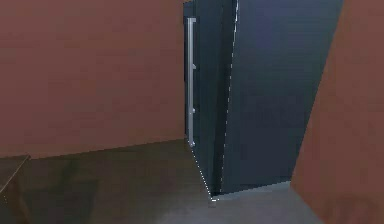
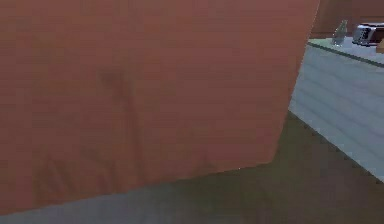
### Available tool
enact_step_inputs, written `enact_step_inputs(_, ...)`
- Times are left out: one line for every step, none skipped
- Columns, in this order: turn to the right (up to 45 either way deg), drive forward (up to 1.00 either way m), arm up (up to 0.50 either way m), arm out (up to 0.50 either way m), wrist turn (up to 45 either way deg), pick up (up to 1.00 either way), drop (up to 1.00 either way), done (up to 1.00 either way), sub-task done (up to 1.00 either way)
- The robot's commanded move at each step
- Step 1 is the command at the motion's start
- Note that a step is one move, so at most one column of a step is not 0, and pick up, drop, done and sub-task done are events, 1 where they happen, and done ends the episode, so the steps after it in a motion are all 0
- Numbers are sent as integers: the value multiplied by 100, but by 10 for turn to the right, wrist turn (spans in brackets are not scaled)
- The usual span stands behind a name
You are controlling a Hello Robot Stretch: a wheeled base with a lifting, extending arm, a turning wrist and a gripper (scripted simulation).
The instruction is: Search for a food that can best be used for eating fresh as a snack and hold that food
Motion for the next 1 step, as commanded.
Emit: enact_step_inputs(-90, 0, 0, 0, 0, 0, 0, 0, 0)
